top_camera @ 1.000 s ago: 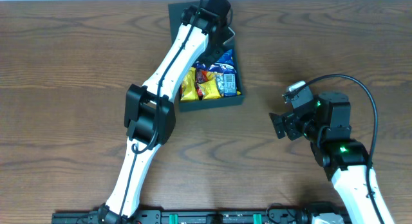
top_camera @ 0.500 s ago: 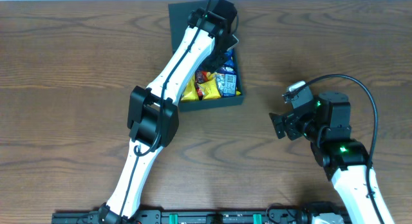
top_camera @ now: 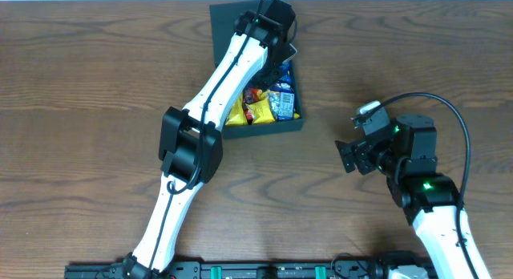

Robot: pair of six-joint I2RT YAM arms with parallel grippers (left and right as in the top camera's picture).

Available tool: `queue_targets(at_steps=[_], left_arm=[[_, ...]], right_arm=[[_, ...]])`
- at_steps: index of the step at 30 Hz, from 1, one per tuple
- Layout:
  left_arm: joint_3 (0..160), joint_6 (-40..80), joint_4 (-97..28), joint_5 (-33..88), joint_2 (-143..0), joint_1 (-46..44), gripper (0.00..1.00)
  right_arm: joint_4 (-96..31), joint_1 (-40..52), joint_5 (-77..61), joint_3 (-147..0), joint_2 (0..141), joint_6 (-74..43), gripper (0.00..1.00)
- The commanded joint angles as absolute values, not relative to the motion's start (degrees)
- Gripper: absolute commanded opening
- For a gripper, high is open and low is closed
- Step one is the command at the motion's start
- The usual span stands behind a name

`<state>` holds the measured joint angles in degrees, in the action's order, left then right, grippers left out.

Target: Pack container

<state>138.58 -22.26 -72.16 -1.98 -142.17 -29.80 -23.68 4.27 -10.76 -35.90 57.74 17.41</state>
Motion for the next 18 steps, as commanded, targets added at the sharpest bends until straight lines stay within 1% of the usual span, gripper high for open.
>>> queue_targets(at_steps=[1, 11, 18], left_arm=[[137.7, -21.6, -72.1, -3.0, -140.8, -30.0, 0.06], [137.7, -21.1, -72.6, -3.0, -142.1, -30.5, 0.06], [137.7, -21.2, -76.6, -3.0, -142.1, -31.5, 0.06]], right_arm=[[-23.6, 3.8, -11.4, -35.9, 57.7, 18.0, 0.99], [-23.6, 3.8, -11.4, -35.9, 57.7, 18.0, 0.99], [-23.6, 3.8, -11.4, -35.9, 57.7, 18.0, 0.99]])
